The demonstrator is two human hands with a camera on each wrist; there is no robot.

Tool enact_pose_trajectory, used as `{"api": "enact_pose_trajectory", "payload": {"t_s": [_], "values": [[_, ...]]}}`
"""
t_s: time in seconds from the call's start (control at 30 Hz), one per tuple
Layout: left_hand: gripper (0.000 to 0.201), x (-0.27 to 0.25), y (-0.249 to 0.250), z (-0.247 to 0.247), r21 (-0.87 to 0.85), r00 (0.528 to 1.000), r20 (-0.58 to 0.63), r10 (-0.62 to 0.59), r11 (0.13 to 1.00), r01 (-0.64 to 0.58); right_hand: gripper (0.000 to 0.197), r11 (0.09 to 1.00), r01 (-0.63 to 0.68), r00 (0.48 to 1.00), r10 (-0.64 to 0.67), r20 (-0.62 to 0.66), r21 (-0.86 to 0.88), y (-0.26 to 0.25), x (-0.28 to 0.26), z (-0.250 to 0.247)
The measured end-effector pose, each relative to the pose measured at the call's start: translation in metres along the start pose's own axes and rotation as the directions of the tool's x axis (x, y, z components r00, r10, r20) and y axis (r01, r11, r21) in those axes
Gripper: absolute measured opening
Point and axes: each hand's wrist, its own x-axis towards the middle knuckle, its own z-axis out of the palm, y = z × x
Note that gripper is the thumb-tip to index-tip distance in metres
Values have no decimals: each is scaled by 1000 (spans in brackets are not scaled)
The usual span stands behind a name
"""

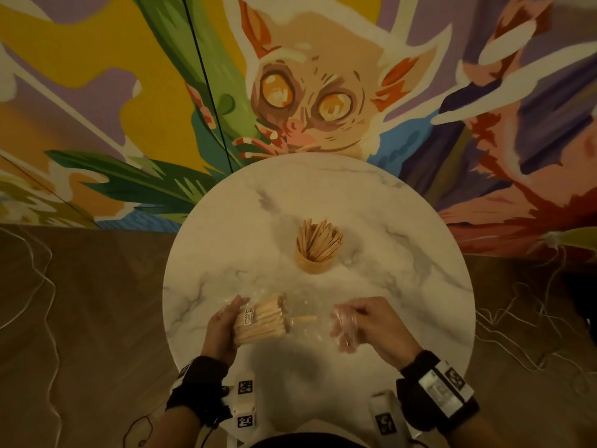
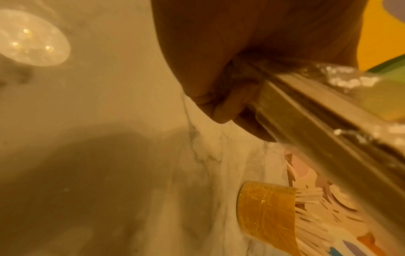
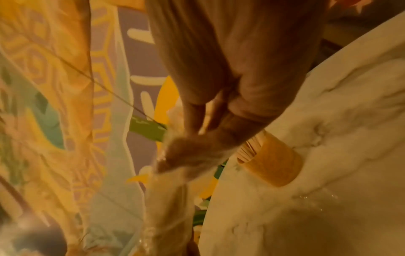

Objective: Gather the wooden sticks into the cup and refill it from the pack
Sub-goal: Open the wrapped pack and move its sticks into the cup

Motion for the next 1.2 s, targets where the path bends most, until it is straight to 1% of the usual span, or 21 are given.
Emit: {"api": "enact_pose_trajectory", "payload": {"t_s": [0.07, 0.1, 0.13, 0.2, 0.23, 0.27, 0.3, 0.33, 0.4, 0.43, 0.5, 0.57, 0.63, 0.7, 0.8, 0.9, 1.03, 1.1, 1.13, 1.17, 1.2], "values": [[24, -4, 1, 2, 24, 999, 27, 38, 999, -38, 68, 997, -23, 999, 26, 39, -74, 4, -4, 5], [23, -6, 2, 3, 48, 998, 26, 56, 997, -58, 75, 996, -13, 997, 19, 75, -85, 5, -5, 6], [24, -7, 3, 3, 68, 997, 18, 76, 995, -77, 67, 998, 11, 992, -2, 124, -68, 3, -7, 8], [23, -8, 3, 3, 84, 994, -4, 106, 991, -106, 33, 996, 85, 972, -78, 221, -23, -5, -11, 8], [23, -8, 3, 2, 85, 993, -17, 118, 990, -116, 35, 992, 122, 961, -114, 252, -16, -7, -12, 7], [24, -8, 4, 0, 80, 992, -30, 123, 990, -120, 44, 988, 149, 952, -135, 275, -30, -9, -13, 7], [26, -8, 4, -2, 75, 991, -39, 125, 990, -122, 48, 984, 165, 952, -141, 270, -68, -8, -11, 6], [27, -9, 5, -3, 63, 991, -44, 126, 990, -124, 46, 974, 186, 957, -151, 247, -126, -8, -11, 7], [27, -9, 7, -5, 37, 992, -46, 121, 992, -119, 24, 946, 206, 968, -161, 190, -249, -6, -12, 10], [26, -9, 7, -4, 32, 992, -46, 120, 992, -118, 27, 941, 193, 973, -146, 181, -278, -6, -12, 12], [19, -10, 8, -2, 17, 990, -35, 135, 991, -135, 57, 945, 134, 980, -83, 180, -297, -6, -15, 16], [9, -11, 9, 1, -16, 990, -28, 135, 991, -136, 65, 944, 112, 984, -62, 168, -309, -5, -19, 18], [10, -12, 9, 3, -36, 992, -23, 125, 991, -126, 60, 940, 113, 987, -69, 147, -321, -2, -18, 16], [11, -13, 9, 4, -51, 994, -20, 110, 993, -111, 50, 937, 109, 989, -69, 131, -332, 1, -16, 12], [11, -14, 7, 4, -75, 994, -36, 104, 991, -107, 32, 936, 102, 984, -46, 170, -336, 5, -16, 2], [11, -16, 5, 6, -64, 995, -37, 98, 993, -100, 36, 942, 70, 974, 7, 228, -329, 8, -16, 1], [6, -19, 2, 13, 19, 989, -38, 145, 989, -145, 31, 969, 103, 964, -42, 261, -225, 12, -18, 6], [3, -21, 1, 16, 52, 987, -14, 161, 986, -160, 45, 978, 84, 966, -34, 255, -190, 15, -19, 7], [6, -23, 1, 17, 60, 985, 7, 171, 984, -171, 53, 982, 78, 967, -32, 254, -173, 17, -21, 8], [14, -25, 2, 18, 78, 984, 36, 175, 981, -178, 53, 984, 84, 966, -41, 255, -159, 19, -21, 8], [21, -26, 2, 20, 106, 981, 75, 178, 977, -185, 44, 986, 94, 967, -57, 250, -140, 20, -21, 9]]}}
